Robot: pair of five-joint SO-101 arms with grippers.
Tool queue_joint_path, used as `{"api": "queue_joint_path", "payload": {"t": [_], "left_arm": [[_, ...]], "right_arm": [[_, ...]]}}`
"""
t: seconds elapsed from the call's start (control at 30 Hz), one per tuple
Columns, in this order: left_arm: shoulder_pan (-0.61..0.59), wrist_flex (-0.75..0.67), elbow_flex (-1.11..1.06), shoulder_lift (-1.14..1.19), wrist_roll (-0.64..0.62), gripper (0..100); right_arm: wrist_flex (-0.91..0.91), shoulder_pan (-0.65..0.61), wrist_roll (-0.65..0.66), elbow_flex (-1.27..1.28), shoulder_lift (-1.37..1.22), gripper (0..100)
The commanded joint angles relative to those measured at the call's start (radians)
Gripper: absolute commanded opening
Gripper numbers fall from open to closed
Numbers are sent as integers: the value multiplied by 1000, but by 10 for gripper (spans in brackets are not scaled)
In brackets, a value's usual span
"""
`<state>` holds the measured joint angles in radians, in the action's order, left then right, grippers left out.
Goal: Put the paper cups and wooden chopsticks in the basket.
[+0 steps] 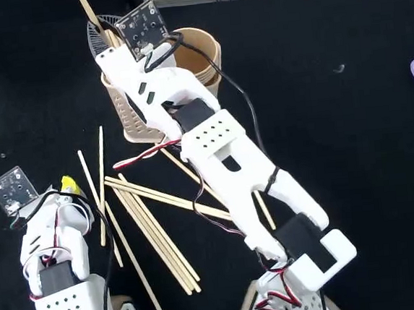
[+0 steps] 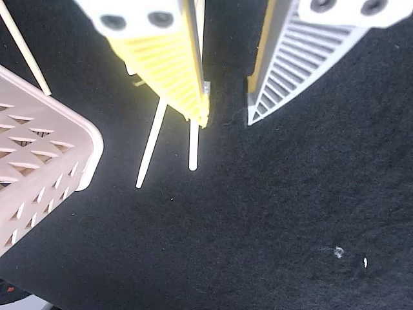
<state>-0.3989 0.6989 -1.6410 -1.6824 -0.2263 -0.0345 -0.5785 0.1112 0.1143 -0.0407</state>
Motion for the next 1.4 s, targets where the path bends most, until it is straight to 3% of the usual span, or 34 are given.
{"api": "queue_joint_path", "payload": {"t": [0.0,0.33,0.63,0.8,0.9,1.07,1.37], "left_arm": [[10,-5,12,-9,8,108],[10,-5,12,-9,8,109],[10,-5,12,-9,8,109],[10,-6,12,-9,8,109],[10,-6,12,-9,8,109],[10,-6,12,-9,8,109],[10,-6,12,-9,8,109]], "right_arm": [[-55,11,6,-24,13,110],[-144,-9,11,-28,185,110],[-885,-77,12,-48,624,110],[-1272,48,14,-42,731,113],[-1386,141,14,36,740,113],[-1355,207,83,389,737,119],[-970,146,219,954,736,173]]}}
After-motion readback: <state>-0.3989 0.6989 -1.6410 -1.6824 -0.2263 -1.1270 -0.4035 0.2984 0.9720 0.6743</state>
